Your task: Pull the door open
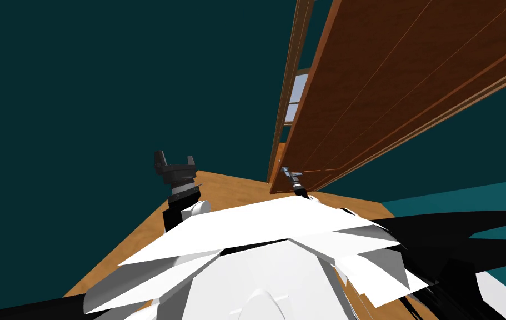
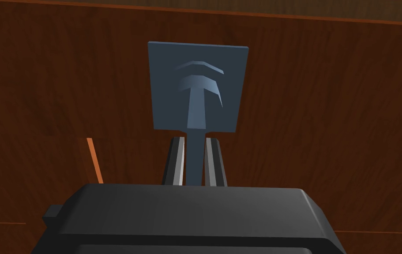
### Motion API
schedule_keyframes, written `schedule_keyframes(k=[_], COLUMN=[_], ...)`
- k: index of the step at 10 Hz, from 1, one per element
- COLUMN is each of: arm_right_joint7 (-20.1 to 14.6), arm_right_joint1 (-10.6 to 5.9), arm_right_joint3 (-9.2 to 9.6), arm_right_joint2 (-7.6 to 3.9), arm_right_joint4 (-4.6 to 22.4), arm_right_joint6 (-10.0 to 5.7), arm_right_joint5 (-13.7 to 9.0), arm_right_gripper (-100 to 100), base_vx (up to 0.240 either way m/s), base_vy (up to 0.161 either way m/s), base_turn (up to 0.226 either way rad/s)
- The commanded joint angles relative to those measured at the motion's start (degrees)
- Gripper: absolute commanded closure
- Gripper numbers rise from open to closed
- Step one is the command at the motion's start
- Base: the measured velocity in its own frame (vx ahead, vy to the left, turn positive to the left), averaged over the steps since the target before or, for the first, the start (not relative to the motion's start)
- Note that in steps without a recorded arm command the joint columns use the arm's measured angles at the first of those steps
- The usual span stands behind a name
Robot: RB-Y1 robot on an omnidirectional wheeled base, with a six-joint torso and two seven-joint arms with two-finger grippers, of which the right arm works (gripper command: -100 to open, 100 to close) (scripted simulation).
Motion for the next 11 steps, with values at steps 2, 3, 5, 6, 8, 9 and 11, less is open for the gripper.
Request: schedule_keyframes(k=[2, 3, 5, 6, 8, 9, 11], arm_right_joint7=[-1.9, -2.3, -3.5, -4.7, -4.7, -5.5, -6.1], arm_right_joint1=[2.62, 2.92, 3.76, 4.67, 3.75, 4.94, 5.82], arm_right_joint3=[1.44, 1.72, 2.55, 3.43, 3.56, 4.06, 4.32], arm_right_joint2=[-1.21, -1.49, -2.30, -3.16, -3.11, -3.73, -4.32], arm_right_joint4=[-2.2, -2.2, -2.3, -2.3, -0.8, -0.4, 0.0], arm_right_joint6=[-1.19, -1.63, -2.91, -4.28, -4.99, -6.90, -8.38], arm_right_joint5=[1.0, 1.2, 1.7, 2.3, 2.4, 2.7, 2.9], arm_right_gripper=[100, 100, 100, 100, 100, 100, 100], base_vx=[-0.144, -0.204, -0.159, -0.206, -0.165, -0.150, -0.209], base_vy=[-0.047, -0.053, -0.040, -0.093, -0.056, -0.065, -0.070], base_turn=[0.073, 0.113, 0.073, 0.130, 0.059, 0.243, 0.136])
